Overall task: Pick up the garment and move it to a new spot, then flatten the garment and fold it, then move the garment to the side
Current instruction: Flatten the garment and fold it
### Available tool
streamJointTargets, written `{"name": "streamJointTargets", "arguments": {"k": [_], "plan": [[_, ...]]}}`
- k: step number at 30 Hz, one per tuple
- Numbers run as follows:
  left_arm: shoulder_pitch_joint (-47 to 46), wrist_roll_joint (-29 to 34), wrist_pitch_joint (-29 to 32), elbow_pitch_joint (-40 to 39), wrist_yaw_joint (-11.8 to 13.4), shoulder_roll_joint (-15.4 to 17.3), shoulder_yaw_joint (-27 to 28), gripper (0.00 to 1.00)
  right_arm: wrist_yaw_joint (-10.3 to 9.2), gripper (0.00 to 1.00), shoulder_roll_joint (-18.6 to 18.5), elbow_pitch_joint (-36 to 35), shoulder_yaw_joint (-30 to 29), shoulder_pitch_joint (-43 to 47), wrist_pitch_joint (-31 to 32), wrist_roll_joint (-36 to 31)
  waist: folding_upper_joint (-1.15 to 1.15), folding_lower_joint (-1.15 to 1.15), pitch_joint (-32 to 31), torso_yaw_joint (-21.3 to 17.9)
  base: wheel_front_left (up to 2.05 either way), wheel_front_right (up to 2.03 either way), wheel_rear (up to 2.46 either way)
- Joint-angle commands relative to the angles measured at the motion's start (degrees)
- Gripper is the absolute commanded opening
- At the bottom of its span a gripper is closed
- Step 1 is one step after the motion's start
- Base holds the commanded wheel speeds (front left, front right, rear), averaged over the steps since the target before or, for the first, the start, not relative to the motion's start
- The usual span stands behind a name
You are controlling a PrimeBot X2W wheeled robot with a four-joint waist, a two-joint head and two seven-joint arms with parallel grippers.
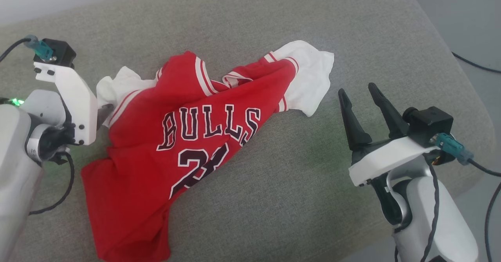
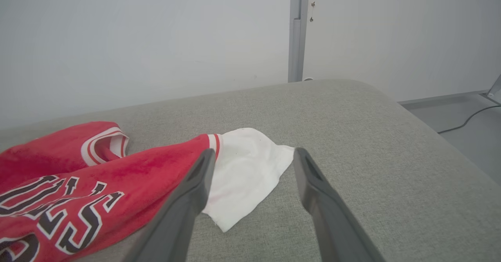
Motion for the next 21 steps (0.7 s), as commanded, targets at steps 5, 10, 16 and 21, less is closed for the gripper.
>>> {"name": "streamJointTargets", "arguments": {"k": [5, 10, 16, 21], "plan": [[-0.37, -0.59, 4.91, 3.83, 1.43, -1.63, -1.88, 1.0, 0.0, 1.0, 0.31, 0.67, -0.22, -1.32, -0.53, -0.42, 0.0, 0.0, 0.94, 0.41, 0.0, 0.0, 0.0], [-0.32, -2.3, 7.46, 4.72, -0.29, -3.47, -3.16, 0.0, 0.0, 1.0, 0.32, 1.2, -0.12, -1.69, -0.7, -0.42, 0.0, 0.0, 1.31, 1.12, 0.0, 0.0, 0.0], [-1.67, -2.73, 6.53, 4.04, -1.04, -3.52, -2.56, 0.0, 0.0, 1.0, 0.3, 1.41, -1.2, -1.74, -0.85, -1.25, 0.0, 0.0, 0.97, 3.15, 0.0, 0.0, 0.0], [-1.89, -2.36, 4.11, 1.96, 0.05, -1.92, -1.0, 0.0, 0.0, 1.0, 0.3, 1.0, -2.72, -1.15, -0.15, -2.59, 0.0, 0.0, -0.19, 6.25, 0.0, 0.0, 0.0]]}}
